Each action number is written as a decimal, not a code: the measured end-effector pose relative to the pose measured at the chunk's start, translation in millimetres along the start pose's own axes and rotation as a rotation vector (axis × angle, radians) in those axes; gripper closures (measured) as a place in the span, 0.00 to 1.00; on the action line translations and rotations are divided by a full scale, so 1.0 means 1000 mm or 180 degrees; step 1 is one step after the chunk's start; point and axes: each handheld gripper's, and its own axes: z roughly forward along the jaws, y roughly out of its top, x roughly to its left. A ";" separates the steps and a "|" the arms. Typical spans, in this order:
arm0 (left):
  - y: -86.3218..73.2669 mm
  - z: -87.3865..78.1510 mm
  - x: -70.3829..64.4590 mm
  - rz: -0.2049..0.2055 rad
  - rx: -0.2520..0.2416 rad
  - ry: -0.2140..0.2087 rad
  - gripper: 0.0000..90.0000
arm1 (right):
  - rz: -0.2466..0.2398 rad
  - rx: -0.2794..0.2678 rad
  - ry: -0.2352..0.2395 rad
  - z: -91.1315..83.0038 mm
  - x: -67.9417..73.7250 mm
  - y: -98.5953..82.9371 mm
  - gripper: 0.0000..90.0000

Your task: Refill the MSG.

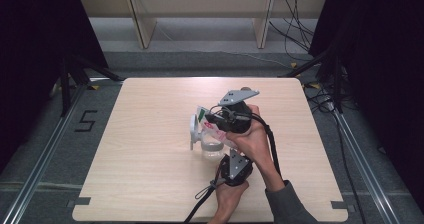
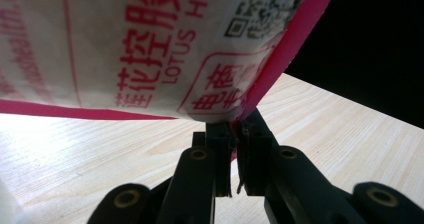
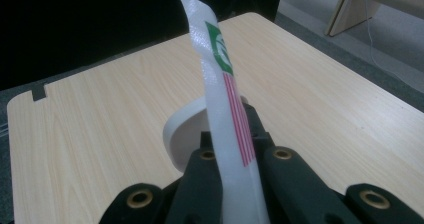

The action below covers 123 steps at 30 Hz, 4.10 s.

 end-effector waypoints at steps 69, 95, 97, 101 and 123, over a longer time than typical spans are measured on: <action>-0.007 -0.006 -0.011 0.0129 -0.0035 0.0090 0.93 | -0.0090 -0.0056 -0.0163 -0.002 -0.012 -0.001 1.00; -0.006 -0.007 -0.010 0.0115 -0.0044 0.0104 0.93 | -0.0117 -0.0007 -0.0106 -0.001 -0.009 0.000 1.00; -0.006 -0.007 -0.009 0.0114 -0.0048 0.0114 0.93 | -0.0102 0.0003 -0.0116 -0.001 -0.008 0.000 1.00; -0.006 -0.007 -0.010 0.0122 -0.0046 0.0119 0.93 | -0.0140 -0.0030 -0.0135 0.000 -0.010 0.000 1.00; -0.006 -0.006 -0.011 0.0091 -0.0077 0.0114 0.93 | -0.0155 0.0039 -0.0191 0.001 -0.004 0.001 1.00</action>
